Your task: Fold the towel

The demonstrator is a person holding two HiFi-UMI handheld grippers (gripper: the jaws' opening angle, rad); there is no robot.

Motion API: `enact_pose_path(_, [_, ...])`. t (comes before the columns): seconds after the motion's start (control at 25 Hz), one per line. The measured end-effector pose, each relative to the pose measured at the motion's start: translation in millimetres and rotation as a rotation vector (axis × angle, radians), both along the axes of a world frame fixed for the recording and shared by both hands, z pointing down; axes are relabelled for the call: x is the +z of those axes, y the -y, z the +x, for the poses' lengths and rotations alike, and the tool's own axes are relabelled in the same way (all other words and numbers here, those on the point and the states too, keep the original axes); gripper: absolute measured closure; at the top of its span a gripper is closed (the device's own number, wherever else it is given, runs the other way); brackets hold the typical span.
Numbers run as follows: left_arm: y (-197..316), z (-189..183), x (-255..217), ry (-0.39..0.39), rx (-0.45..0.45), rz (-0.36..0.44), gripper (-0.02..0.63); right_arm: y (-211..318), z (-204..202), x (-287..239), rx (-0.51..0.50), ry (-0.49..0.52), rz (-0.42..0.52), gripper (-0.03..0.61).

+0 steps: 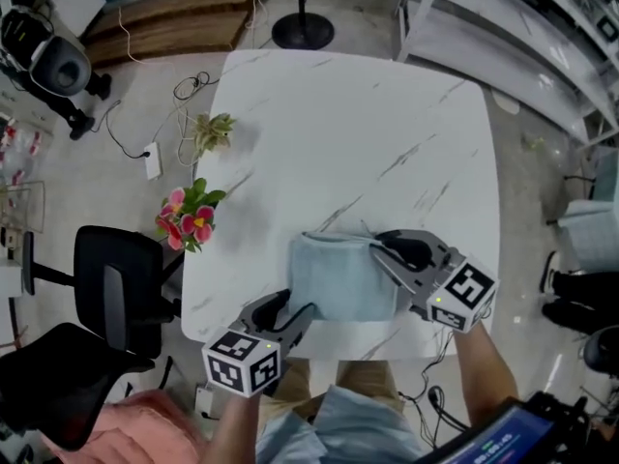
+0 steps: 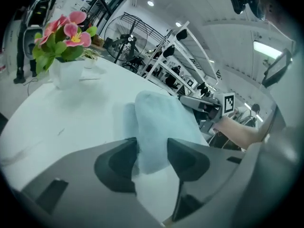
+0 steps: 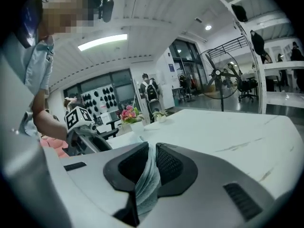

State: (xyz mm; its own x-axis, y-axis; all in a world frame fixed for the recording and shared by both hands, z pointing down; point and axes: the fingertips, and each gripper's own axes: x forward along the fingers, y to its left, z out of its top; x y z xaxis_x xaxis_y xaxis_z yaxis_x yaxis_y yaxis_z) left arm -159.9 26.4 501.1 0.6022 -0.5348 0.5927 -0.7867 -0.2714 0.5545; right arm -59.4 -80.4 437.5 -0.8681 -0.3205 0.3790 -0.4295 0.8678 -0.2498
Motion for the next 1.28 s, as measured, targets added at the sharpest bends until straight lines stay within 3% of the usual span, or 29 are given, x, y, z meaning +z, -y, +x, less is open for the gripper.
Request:
enact_pose_path(0.08, [0.7, 1.4, 4.8, -0.028, -0.009, -0.006, 0.411, 1.8, -2.1, 1.8, -0.009, -0.016, 0.01, 0.515])
enact_pose_path(0.24, [0.7, 1.1, -4.8, -0.054, -0.035, 0.029, 0.526, 12.8, -6.2, 6.2, -0.013, -0.047, 0.036, 0.515])
enact_pose_path(0.4, [-6.0, -1.8, -5.1, -0.072, -0.067, 0.021, 0.531, 24.6, -10.0, 20.3, -0.02, -0.087, 0.025, 0.514])
enact_pose_path(0.64, [-3.9, -2.9, 2.3, -0.124, -0.108, -0.014, 0.522, 34.8, -11.8, 71.1, -0.02, -0.164, -0.115, 0.512])
enact_pose_path(0.76, [-2.2, -8.0, -8.4, -0.094, -0.105, 0.004, 0.496, 35.7, -14.2, 69.6, -0.031, -0.175, -0.134, 0.494])
enact_pose_path(0.88, [-1.5, -30.8, -30.8, -0.018, -0.129, 0.05, 0.447, 38.1, -12.1, 45.6, -0.044, -0.092, -0.162, 0.407])
enact_pose_path(1.0, [3.8, -60.6, -57.4, 0.036, -0.165, 0.119, 0.445, 47.9, -5.2, 14.3, -0.014, -0.012, -0.146, 0.39])
enact_pose_path(1.08, [13.7, -62.1, -75.3, 0.044, -0.13, 0.179, 0.475, 52.9, 2.8, -7.4, 0.019, -0.001, -0.084, 0.405])
enact_pose_path(1.16, [27.1, -46.5, -83.4, 0.031, -0.049, 0.237, 0.492, 45.0, 9.3, -23.9, 0.015, -0.016, -0.009, 0.474])
enact_pose_path(1.28, [49.9, -18.5, -79.3, 0.022, 0.068, 0.296, 0.495, 7.8, 3.2, -20.1, -0.117, -0.064, 0.05, 0.534])
